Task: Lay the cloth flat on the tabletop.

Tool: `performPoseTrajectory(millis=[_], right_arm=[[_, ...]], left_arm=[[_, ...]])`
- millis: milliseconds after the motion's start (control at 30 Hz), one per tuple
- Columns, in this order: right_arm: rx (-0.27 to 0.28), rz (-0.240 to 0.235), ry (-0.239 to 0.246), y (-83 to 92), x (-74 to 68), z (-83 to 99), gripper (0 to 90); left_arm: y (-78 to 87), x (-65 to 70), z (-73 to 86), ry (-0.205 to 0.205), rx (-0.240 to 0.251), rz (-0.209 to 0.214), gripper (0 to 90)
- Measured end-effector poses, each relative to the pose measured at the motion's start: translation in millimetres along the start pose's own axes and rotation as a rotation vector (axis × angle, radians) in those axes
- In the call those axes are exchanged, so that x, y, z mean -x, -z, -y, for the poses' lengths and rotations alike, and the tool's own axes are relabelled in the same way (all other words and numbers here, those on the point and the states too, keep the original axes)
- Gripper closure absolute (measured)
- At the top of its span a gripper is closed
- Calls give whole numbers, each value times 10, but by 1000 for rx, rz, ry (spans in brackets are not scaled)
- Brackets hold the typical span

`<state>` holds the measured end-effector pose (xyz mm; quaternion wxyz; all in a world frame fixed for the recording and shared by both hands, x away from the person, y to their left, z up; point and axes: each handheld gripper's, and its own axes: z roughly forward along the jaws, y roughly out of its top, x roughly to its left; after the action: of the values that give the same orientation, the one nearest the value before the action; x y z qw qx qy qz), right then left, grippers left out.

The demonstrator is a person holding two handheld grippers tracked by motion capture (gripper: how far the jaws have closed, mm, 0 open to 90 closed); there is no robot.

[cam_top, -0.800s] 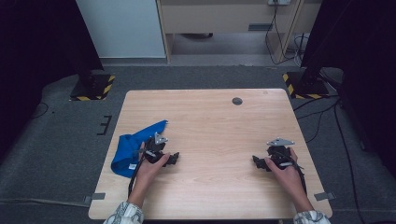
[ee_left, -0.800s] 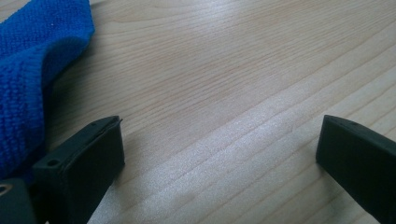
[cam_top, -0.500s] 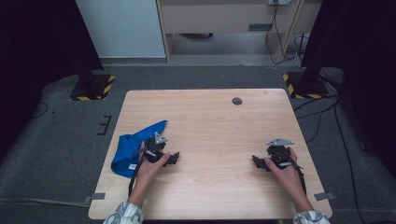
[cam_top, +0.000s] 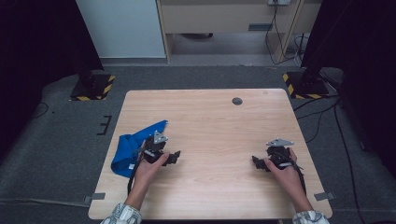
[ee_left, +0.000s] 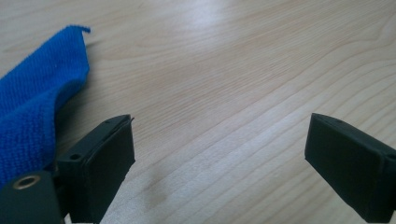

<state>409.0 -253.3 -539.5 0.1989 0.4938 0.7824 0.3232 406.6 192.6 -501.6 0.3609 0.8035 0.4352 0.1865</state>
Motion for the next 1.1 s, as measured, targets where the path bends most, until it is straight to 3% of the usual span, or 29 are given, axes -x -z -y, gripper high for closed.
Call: performPoseTrajectory(millis=[67, 133, 267, 333, 367, 433, 533, 667, 800, 1000, 1100], right_arm=[[0, 0, 0, 0, 0, 0, 3], [1, 0, -1, 1, -2, 0, 3], [1, -10, 17, -1, -5, 2, 3], [1, -11, 20, -1, -5, 2, 3], [2, -11, 19, -2, -5, 2, 3], [2, -7, 15, -1, -14, 3, 3], [0, -6, 11, 1, -25, 4, 3], [0, -6, 11, 1, -25, 3, 3], [0, -6, 12, 0, -25, 2, 3], [0, -3, 9, -5, -28, -3, 3], [-1, -1, 8, -5, -29, -4, 3]], left_arm=[[78, 18, -39, -13, 14, 17, 77], [158, 14, -65, 1, 38, 32, 71], [315, 0, -54, -29, 29, -7, 68], [358, -25, -36, -24, 23, -16, 68], [393, -91, -18, -16, 30, -77, 77], [419, -170, -1, 2, 33, -89, 80], [457, -249, 18, 27, 48, -71, 79], [584, -431, 41, 47, 67, -79, 72], [641, -529, 59, 58, 75, -71, 41], [696, -654, 73, 75, 78, -97, 51], [743, -772, 127, 90, 75, -139, 49]])
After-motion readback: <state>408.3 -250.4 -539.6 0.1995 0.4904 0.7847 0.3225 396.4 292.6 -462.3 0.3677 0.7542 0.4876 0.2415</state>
